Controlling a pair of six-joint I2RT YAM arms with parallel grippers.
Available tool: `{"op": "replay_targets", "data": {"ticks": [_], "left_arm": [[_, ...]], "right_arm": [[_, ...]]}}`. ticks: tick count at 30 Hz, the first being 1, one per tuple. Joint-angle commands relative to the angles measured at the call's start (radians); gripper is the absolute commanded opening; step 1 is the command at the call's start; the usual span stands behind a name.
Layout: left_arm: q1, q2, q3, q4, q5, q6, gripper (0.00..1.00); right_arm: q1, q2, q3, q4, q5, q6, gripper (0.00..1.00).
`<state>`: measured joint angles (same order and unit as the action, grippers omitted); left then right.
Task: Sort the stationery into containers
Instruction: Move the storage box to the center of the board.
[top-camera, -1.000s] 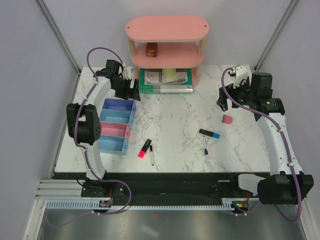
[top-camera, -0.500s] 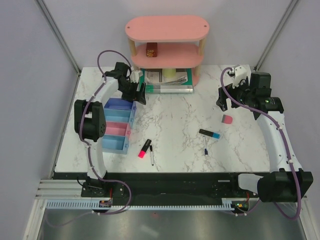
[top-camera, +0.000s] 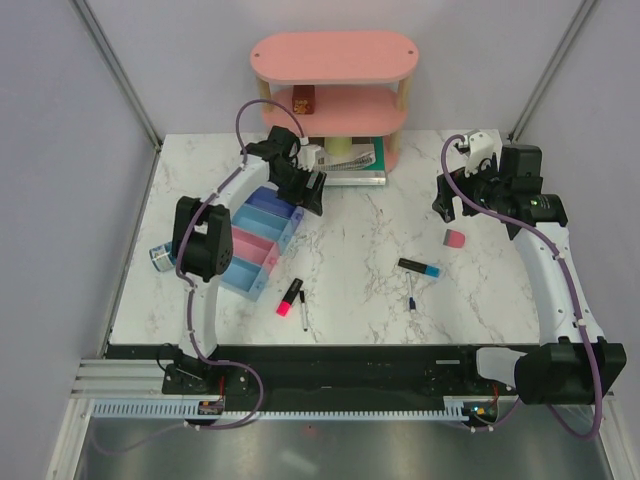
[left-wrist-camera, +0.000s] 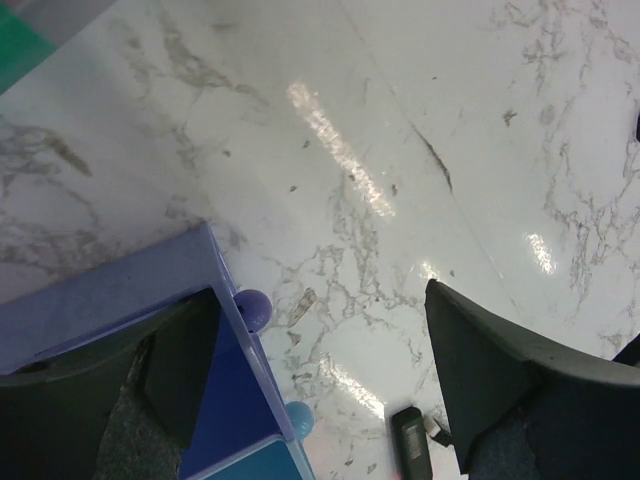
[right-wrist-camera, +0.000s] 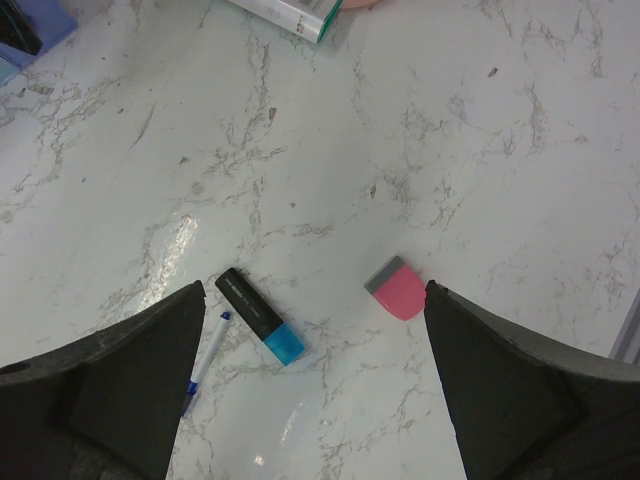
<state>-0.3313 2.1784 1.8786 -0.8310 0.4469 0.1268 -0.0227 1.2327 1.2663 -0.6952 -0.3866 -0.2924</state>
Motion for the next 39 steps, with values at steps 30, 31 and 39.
{"op": "replay_targets", "data": {"ticks": [30,31,39], "left_arm": [[-0.293,-0.066,0.013,-0.117,0.246,0.246,0.85],[-0.296,-0.068,0.014,-0.115,0.251,0.246,0.85],[-0.295,-0.169,0.066,0.004,0.165,0.198,0.91]], "right_arm": [[-0.002,-0.007,0.051,0.0,-0.037,0.015,0.98],[-0.002,-0.007,0.051,0.002,-0.041,0.018,0.98],[0.0,0.002,0.033,0.002,-0.074,0.012,0.98]]}}
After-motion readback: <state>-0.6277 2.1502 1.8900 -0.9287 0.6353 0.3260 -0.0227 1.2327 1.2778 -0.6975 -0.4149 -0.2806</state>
